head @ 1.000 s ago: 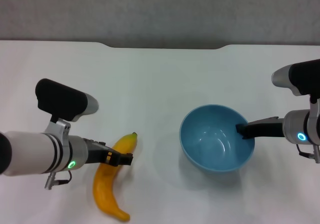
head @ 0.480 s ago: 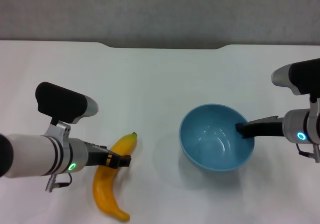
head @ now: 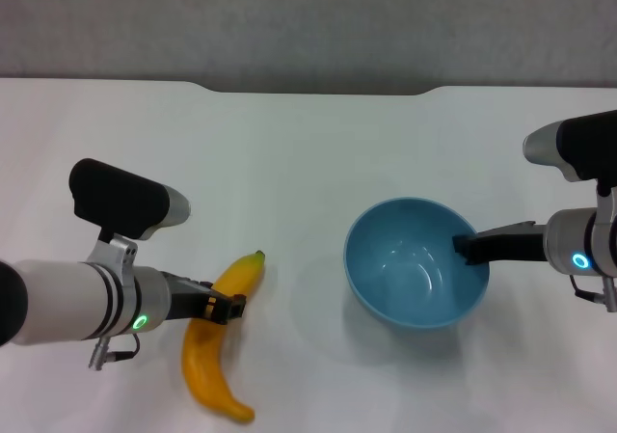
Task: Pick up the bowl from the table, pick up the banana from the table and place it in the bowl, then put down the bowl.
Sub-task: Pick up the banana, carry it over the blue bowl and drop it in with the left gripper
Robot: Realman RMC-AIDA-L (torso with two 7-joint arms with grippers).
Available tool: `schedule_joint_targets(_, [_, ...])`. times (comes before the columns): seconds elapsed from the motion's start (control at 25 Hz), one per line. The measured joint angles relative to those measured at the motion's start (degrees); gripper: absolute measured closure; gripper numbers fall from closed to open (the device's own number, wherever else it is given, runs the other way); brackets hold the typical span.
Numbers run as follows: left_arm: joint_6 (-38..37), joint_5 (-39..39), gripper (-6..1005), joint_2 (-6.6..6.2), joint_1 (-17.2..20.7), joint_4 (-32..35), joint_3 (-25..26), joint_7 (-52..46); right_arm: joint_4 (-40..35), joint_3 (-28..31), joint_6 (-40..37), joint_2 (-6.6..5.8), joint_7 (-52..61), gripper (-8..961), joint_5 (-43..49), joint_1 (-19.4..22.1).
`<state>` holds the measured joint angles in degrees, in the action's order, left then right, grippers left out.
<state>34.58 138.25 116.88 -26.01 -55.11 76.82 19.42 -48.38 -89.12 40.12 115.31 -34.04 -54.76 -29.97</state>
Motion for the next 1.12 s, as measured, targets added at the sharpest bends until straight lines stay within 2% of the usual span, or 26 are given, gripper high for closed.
schedule_joint_targets(0.28, [-0.81,-0.5,496,-0.05,0.21,-1.44,0.69,-0.08,0.24,0.0,-0.21,0.0,0.0,904,0.0,0.04])
schedule_joint_targets(0.52, [1.75,-3.48,496,-0.39,1.02,-9.85,3.45,1.35,0.61,-0.58,-0.23,0.03,0.2,903,0.01,-0.19])
schedule_joint_targets(0.84, [4.64,-16.46,497,-0.36,1.04,-16.98,6.4,9.65,1.19,-2.67,-0.1,0.23,1.05,901,-2.83,-1.35])
schedule_joint_targets(1.12, [2.39,-26.04,496,-0.11,0.54,-17.97,6.22,16.03,1.46,-5.87,-0.77,0.31,1.13,899,-6.89,-3.97])
